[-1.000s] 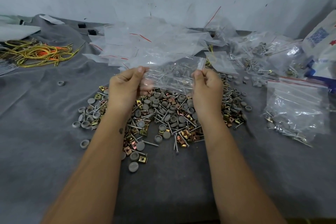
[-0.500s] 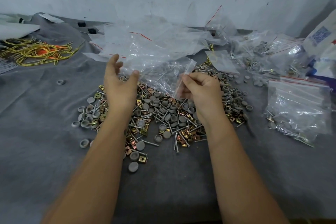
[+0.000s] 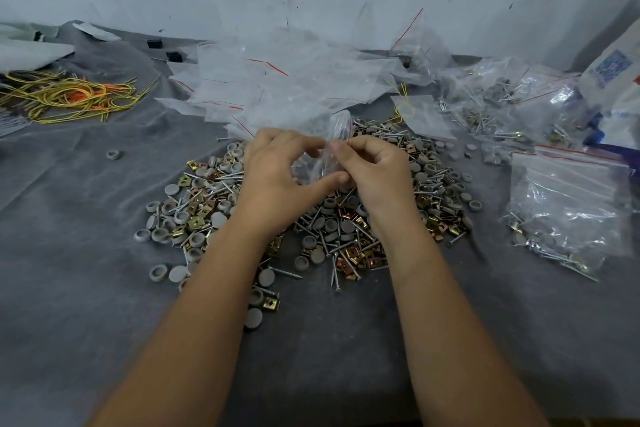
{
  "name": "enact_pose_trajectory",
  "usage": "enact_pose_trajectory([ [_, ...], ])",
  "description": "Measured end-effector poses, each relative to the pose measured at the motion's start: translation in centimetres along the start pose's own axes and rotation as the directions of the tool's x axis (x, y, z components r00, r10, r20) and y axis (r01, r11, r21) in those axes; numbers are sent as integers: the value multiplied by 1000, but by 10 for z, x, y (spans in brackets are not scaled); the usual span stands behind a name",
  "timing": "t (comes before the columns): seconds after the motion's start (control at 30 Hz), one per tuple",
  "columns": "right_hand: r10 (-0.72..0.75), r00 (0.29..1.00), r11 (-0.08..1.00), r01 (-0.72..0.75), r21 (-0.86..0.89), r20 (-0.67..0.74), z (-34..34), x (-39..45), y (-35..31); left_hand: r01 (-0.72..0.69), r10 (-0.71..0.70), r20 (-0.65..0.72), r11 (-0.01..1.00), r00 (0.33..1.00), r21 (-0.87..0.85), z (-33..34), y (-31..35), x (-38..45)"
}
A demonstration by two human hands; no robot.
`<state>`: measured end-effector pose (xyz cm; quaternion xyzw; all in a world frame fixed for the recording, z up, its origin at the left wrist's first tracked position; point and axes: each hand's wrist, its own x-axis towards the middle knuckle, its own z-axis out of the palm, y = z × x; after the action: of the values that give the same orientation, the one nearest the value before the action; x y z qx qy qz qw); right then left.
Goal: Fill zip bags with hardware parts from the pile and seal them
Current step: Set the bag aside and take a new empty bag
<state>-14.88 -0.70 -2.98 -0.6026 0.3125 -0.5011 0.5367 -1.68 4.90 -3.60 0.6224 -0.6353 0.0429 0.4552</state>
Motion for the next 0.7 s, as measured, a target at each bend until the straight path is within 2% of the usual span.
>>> enact_pose_trajectory([
  [0.2, -75, 996, 992, 80, -101, 49, 2, 1, 1, 39, -38, 7, 981, 999, -190, 1, 1, 0],
  [0.33, -89, 996, 985, 91, -144, 21, 1, 1, 2, 106, -115, -9, 942, 993, -319, -1, 2, 1],
  [0.53, -89, 996, 981, 88, -175, 5, 2, -1, 4, 221, -273, -82, 894, 959, -391, 1, 1, 3],
  [0.7, -85, 996, 984, 81, -159, -20, 1, 0, 4, 117, -123, -3, 952, 992, -284, 1, 3, 1],
])
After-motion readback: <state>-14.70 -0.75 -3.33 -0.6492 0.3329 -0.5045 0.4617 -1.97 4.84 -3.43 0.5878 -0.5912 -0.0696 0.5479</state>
